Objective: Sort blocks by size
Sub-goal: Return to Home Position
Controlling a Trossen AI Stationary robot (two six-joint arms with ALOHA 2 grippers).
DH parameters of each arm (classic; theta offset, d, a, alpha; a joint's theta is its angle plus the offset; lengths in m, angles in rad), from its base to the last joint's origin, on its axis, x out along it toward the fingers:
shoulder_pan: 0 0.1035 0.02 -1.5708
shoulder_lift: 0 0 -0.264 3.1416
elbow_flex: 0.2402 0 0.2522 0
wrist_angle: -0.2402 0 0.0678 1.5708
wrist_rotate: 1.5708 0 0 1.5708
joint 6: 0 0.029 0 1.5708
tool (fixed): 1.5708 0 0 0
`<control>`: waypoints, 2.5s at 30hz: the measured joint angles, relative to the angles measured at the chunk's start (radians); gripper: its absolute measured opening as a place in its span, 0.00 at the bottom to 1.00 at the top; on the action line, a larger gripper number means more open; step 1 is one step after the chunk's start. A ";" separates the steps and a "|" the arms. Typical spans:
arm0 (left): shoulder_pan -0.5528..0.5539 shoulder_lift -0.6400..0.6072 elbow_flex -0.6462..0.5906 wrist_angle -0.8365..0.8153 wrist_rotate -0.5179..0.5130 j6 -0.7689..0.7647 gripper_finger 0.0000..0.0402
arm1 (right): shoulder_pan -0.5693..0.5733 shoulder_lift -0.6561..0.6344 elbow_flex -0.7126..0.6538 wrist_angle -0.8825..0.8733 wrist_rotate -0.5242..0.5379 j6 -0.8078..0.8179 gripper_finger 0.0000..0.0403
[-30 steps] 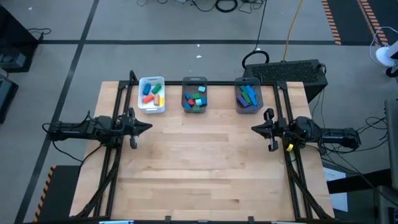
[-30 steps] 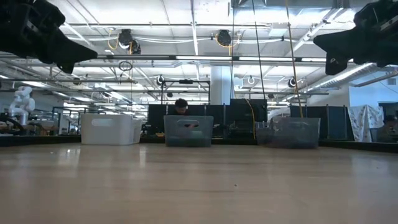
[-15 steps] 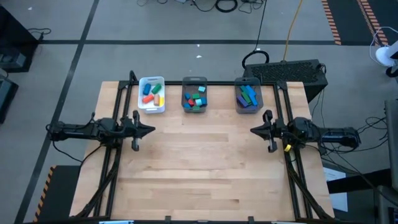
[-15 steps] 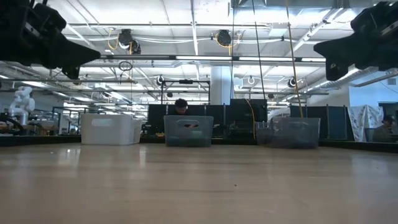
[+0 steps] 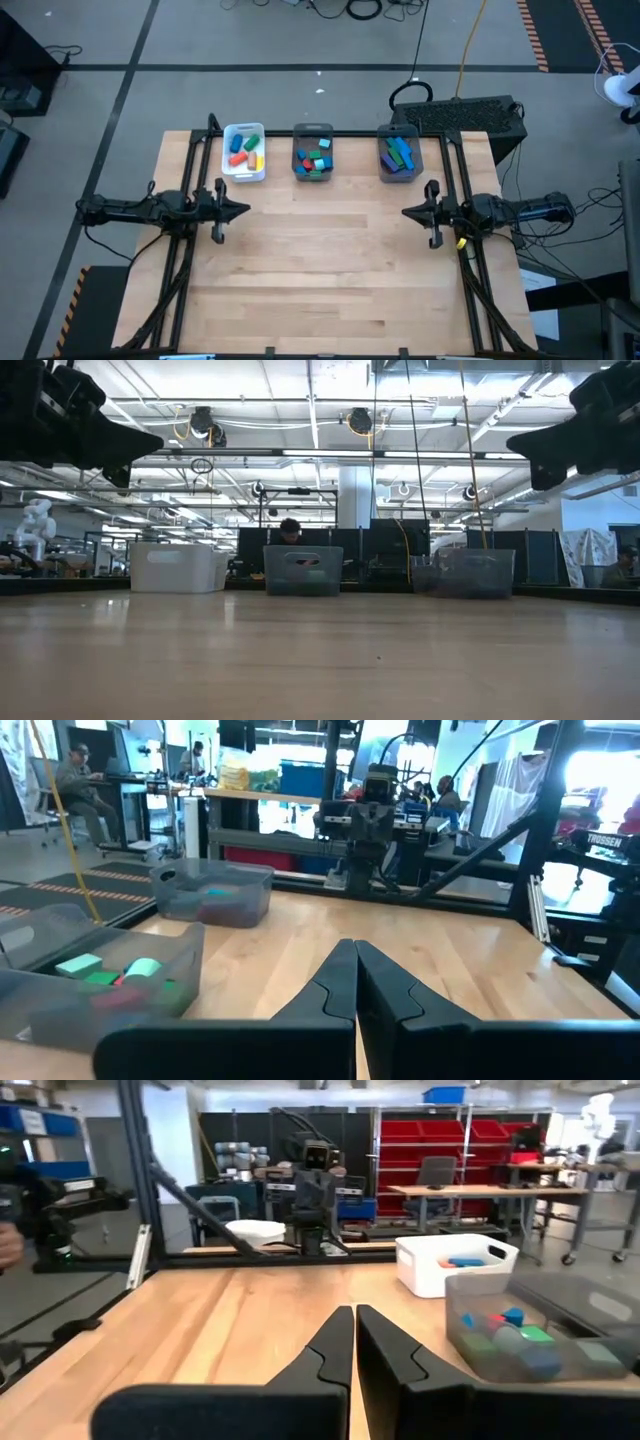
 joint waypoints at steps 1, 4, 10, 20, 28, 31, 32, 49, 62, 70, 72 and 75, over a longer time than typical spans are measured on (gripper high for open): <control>0.000 0.000 0.000 0.000 0.000 0.000 0.00 | 0.007 0.000 0.000 -0.001 -0.002 -0.008 0.00; 0.000 0.000 0.000 0.000 0.000 0.001 0.00 | 0.029 0.000 0.000 -0.001 -0.004 -0.015 0.00; 0.000 0.003 0.000 -0.002 0.005 0.014 0.01 | 0.045 0.000 0.000 0.003 -0.002 -0.004 0.00; 0.000 0.005 -0.001 -0.001 0.006 0.011 0.05 | 0.042 0.000 -0.001 0.041 -0.004 0.023 0.00; 0.000 0.005 -0.001 0.002 0.006 0.011 0.06 | 0.042 0.000 -0.001 0.035 -0.010 -0.027 0.00; 0.000 0.005 -0.001 0.002 0.006 0.011 0.06 | 0.042 0.000 -0.001 0.035 -0.010 -0.004 0.00; 0.000 0.005 -0.001 0.002 0.006 0.011 0.06 | 0.042 0.000 -0.001 0.035 -0.010 -0.003 0.00; 0.000 0.005 -0.001 0.005 0.006 0.011 0.06 | 0.042 0.000 -0.001 0.035 -0.010 -0.002 0.00; 0.000 0.005 -0.002 0.006 0.006 0.010 0.06 | 0.042 0.000 -0.001 0.035 -0.010 -0.002 0.00; 0.000 0.005 -0.002 0.006 0.006 0.010 0.06 | 0.042 0.000 -0.001 0.035 -0.010 -0.002 0.00; 0.000 0.005 -0.002 0.006 0.006 0.010 0.06 | 0.042 0.000 -0.001 0.035 -0.010 -0.002 0.00; 0.000 0.005 -0.002 0.006 0.006 0.010 0.06 | 0.042 0.000 -0.001 0.035 -0.010 -0.002 0.00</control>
